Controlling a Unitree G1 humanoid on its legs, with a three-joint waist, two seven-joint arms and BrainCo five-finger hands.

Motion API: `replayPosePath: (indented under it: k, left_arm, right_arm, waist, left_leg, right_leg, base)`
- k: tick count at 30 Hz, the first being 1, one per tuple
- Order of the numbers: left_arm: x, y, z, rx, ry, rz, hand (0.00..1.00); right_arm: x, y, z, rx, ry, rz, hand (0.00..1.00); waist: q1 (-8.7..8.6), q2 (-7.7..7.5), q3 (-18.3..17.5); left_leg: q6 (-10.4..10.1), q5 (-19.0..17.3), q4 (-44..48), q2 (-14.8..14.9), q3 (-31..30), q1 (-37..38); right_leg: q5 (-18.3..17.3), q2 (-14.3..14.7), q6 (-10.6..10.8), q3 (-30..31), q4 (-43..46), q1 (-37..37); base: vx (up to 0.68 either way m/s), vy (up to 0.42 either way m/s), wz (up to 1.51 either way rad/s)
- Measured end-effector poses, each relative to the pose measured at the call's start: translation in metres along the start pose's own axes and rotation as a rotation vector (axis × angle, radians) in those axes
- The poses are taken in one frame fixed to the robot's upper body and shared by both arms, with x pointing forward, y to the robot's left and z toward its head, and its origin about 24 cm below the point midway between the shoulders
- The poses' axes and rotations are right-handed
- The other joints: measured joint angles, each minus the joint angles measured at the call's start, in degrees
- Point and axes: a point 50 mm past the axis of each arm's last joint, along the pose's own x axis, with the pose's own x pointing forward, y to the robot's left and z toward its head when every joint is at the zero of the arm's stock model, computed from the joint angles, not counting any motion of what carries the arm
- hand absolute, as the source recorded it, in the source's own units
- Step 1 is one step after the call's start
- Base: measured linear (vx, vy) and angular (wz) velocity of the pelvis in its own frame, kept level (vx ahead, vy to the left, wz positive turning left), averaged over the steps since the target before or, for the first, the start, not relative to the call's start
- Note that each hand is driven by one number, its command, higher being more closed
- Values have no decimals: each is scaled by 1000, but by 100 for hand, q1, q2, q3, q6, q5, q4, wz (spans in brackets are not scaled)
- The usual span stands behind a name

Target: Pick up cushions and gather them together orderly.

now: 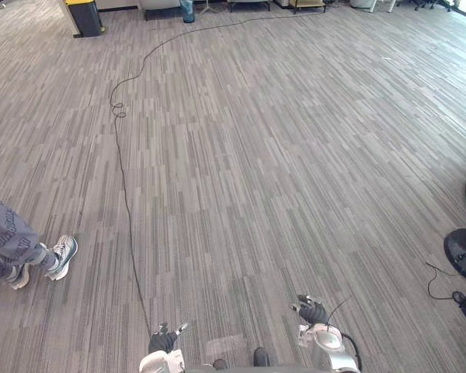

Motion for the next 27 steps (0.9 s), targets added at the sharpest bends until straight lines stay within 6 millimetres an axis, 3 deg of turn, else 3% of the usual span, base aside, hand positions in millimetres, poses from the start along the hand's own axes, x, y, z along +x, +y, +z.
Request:
replayPosePath:
  k: [1,8,27]
  left_arm:
    - [0,0,-2,-19,14,7,0]
    - [-1,-2,-6,-52,32,14,0]
    - [0,-3,-6,10,45,12,0]
  right_arm:
    - [-1,-4,-9,11,44,-16,0]
    - [-2,-17,-20,155,97,-80,0]
    - [-5,-15,-30,266,143,-105,0]
  waist:
    - [23,3,-2]
    - [68,6,-26]
    - [155,-96,-118]
  left_leg:
    - [1,8,-1,-1,-13,-6]
    - [8,213,-300,-32,-191,90]
    - [36,287,-479,-89,-249,176]
  right_leg:
    - [-8,-6,12,-25,1,0]
    - [-69,-37,97,-267,72,-10]
    - [-102,-89,142,-357,55,30]
  base:
    - [-32,-15,6]
    - [-34,-15,16]
    - [-21,-3,2]
